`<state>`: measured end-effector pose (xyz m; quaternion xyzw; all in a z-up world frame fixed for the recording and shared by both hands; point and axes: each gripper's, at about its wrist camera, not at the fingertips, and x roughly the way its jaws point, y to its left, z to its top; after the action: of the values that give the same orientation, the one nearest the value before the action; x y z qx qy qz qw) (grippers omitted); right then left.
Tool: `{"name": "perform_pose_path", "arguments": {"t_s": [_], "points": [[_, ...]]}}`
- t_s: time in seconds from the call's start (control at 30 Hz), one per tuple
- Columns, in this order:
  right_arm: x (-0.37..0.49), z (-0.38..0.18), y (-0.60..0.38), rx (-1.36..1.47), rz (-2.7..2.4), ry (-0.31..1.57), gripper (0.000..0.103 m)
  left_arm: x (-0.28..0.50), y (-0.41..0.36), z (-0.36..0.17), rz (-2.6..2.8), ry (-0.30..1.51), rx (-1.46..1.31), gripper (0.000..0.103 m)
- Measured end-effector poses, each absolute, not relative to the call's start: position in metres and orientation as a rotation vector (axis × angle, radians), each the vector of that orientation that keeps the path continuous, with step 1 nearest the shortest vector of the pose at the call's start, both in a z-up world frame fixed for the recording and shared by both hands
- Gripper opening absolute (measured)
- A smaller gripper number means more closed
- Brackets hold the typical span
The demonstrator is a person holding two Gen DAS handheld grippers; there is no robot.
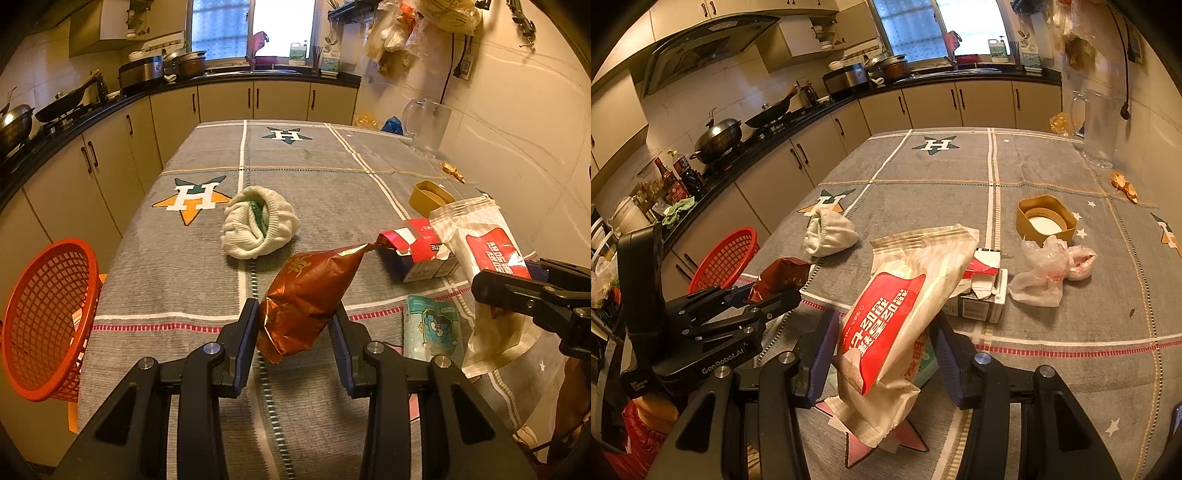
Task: Collect trash
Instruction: 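Lift the brown snack bag with the left tool while the right tool lifts the white bag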
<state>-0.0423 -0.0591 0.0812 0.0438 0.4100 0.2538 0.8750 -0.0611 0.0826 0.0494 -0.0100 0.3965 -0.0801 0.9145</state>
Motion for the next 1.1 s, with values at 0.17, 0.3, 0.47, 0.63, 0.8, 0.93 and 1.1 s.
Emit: {"name": "perform_pose_path", "arguments": {"t_s": [0.17, 0.3, 0.47, 0.63, 0.8, 0.93, 1.1], "points": [[-0.041, 0.081, -0.057, 0.089, 0.531, 0.861, 0.055, -0.063, 0.085, 0.049, -0.161, 0.817, -0.028, 0.036], [-0.041, 0.081, -0.056, 0.088, 0.532, 0.861, 0.055, -0.064, 0.086, 0.048, -0.16, 0.818, -0.029, 0.036], [-0.04, 0.081, -0.056, 0.087, 0.532, 0.861, 0.055, -0.064, 0.088, 0.048, -0.159, 0.817, -0.033, 0.036], [-0.04, 0.081, -0.054, 0.085, 0.532, 0.862, 0.055, -0.065, 0.09, 0.048, -0.157, 0.816, -0.035, 0.036], [-0.039, 0.08, -0.052, 0.082, 0.533, 0.864, 0.055, -0.066, 0.094, 0.048, -0.15, 0.815, -0.044, 0.036], [-0.039, 0.08, -0.048, 0.075, 0.535, 0.862, 0.055, -0.067, 0.097, 0.049, -0.145, 0.811, -0.05, 0.036], [-0.038, 0.081, -0.044, 0.068, 0.541, 0.863, 0.055, -0.068, 0.102, 0.048, -0.137, 0.811, -0.057, 0.036]]}}
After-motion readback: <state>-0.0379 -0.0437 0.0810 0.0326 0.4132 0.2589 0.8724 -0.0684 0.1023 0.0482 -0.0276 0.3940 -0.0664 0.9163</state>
